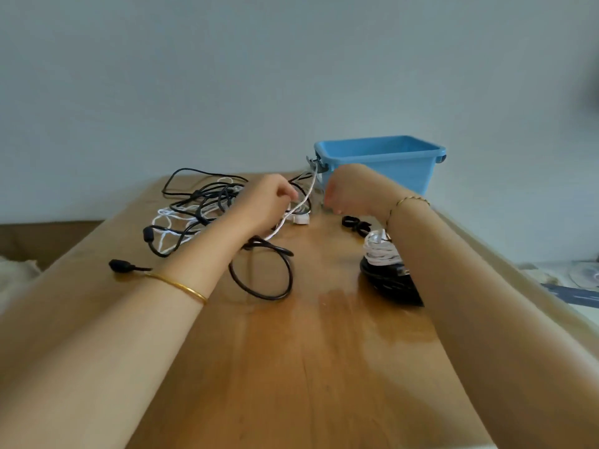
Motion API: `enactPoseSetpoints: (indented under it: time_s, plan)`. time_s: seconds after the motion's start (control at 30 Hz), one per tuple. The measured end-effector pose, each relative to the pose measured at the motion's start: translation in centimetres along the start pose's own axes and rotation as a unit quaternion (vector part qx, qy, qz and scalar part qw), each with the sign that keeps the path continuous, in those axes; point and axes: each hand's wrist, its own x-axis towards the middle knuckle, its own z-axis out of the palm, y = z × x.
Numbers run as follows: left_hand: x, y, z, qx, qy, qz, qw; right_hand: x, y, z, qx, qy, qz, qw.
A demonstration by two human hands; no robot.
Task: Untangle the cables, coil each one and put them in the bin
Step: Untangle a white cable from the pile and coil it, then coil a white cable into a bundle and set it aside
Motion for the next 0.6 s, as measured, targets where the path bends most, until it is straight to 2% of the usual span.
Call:
enactPoseSetpoints:
  time_s: [0.07, 0.17, 0.27, 0.33, 0.4, 0.47, 0.5, 0.53, 0.6]
  plan:
    - [-0.9, -2.0, -1.7, 0.036, -0.014, -0.021, 0.999, 0.8, -2.1, 0.5, 0.11, -0.005, -0.029, 0.993]
    - [-2.9, -4.1, -3.3, 0.046, -0.102, -0.061, 0.992, 1.4, -4.8, 1.8, 0.216, -0.084, -0.057, 0.971]
    - [-4.6, -5.8, -3.6, 0.07, -0.175, -0.056, 0.981, 1.6, -6.6, 3.1, 0.231, -0.162, -0.094, 0.955]
    - [-5.1, -7.0, -3.4, 0.072, -0.179, -0.054, 0.98, 1.8, -7.2, 3.8, 0.188, -0.197, -0.13, 0.953]
    - [-5.2, -8.0, -3.3, 0.065, -0.157, -0.054, 0.984, 2.0, -7.4, 4.3, 0.142, -0.2, -0.162, 0.956]
    - [-5.0, -8.7, -3.8, 0.044, -0.122, -0.054, 0.99, 2.4, -7.7, 4.4, 0.182, -0.141, -0.158, 0.96]
    - [-4.8, -8.9, -4.2, 0.021, -0.097, -0.057, 0.993, 2.7, -7.7, 4.3, 0.23, -0.085, -0.142, 0.959]
    - [-4.7, -8.9, -4.7, -0.01, -0.069, -0.057, 0.996, 3.0, -7.8, 4.1, 0.284, -0.012, -0.119, 0.951]
    - [-4.3, -8.8, -5.7, -0.093, -0.021, -0.054, 0.994, 3.7, -7.8, 3.5, 0.379, 0.152, -0.077, 0.91]
